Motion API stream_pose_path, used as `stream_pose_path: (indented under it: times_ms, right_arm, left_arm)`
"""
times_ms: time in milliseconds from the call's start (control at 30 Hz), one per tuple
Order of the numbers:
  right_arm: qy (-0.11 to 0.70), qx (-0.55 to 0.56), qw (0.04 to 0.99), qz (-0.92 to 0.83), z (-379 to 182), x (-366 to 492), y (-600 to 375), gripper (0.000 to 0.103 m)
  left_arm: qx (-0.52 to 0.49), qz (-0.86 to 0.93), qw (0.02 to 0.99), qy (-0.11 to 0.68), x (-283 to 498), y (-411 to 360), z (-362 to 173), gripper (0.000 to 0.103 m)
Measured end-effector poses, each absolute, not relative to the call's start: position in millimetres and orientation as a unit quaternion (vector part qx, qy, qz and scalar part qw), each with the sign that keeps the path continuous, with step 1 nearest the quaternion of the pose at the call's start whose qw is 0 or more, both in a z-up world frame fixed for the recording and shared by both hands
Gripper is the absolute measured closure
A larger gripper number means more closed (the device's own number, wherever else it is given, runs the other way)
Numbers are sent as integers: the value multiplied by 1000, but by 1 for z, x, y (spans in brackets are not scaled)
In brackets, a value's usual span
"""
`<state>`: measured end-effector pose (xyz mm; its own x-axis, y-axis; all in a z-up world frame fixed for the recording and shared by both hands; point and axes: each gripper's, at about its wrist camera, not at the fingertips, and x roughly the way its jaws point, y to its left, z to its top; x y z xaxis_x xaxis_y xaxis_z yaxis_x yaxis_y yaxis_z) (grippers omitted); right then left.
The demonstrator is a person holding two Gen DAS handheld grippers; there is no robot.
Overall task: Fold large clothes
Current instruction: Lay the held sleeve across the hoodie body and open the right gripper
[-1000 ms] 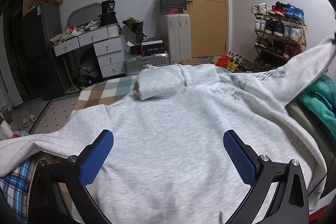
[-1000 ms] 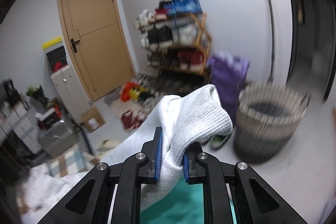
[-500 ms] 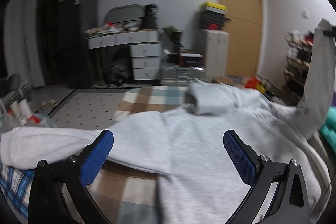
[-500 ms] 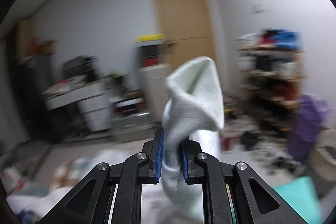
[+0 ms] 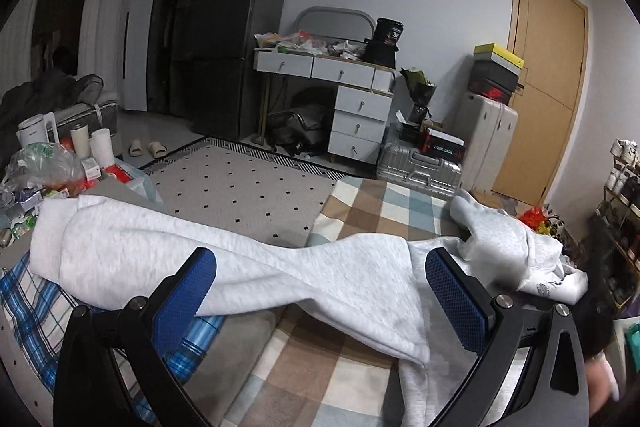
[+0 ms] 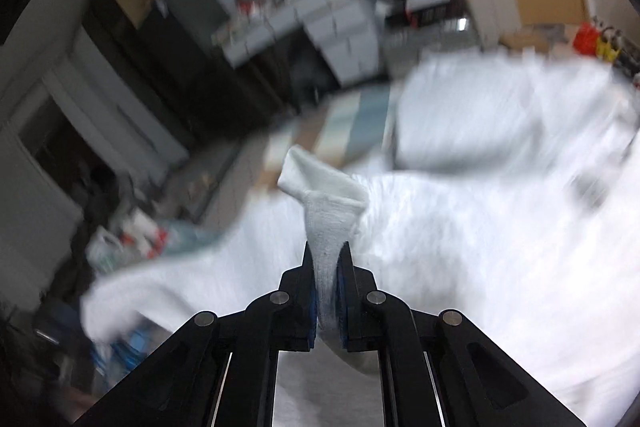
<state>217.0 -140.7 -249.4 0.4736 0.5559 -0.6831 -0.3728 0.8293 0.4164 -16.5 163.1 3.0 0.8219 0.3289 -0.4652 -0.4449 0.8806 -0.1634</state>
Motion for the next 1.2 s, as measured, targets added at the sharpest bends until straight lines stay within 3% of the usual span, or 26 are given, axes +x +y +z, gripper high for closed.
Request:
stream_pose_path:
  times_ms: [67, 200, 233, 300, 467, 533, 733, 833, 933, 1033, 1133, 1200]
  right_arm:
    - [462, 107, 837, 273, -278, 216, -130, 95]
    - [493, 123, 811, 289, -296, 213, -139, 83]
    - [498, 120, 805, 301, -292, 211, -139, 65]
    - [507, 128, 782, 339, -283, 206, -145, 40]
    - [462, 112, 806, 353, -229, 192, -185, 37]
    - [438, 77, 847, 292, -212, 199, -221, 29]
    - [450, -59, 890, 53, -219, 238, -325, 29]
    - [494, -53, 868, -1, -249, 251, -364, 37]
    - [529, -45, 847, -8, -277, 259, -380, 37]
    - [512, -53, 857, -6, -273, 254, -379, 37]
    - [493, -50, 868, 16, -260, 253, -369, 47]
    - [469, -61, 881, 13, -249, 249, -362, 44]
  left_arm:
    - [-129, 203, 946, 217, -15, 158, 2, 1]
    - [-126, 191, 951, 209, -18, 160, 3, 1]
    - [-125, 188, 952, 208, -17, 160, 4, 1]
    - [-125, 184, 953, 204, -18, 164, 4, 1]
    - [-120, 175, 954, 210, -16, 161, 1, 1]
    - [-118, 170, 954, 216, -15, 158, 0, 1]
    - [-95, 158, 956, 228, -8, 139, -3, 1]
    - [-79, 154, 957, 235, -4, 129, -5, 1]
    - [-66, 150, 956, 244, 1, 122, -8, 1]
    - [-55, 151, 954, 253, 4, 117, -12, 1]
    - [-56, 151, 951, 264, 6, 116, -15, 1]
    - [-56, 152, 950, 267, 5, 114, -16, 1]
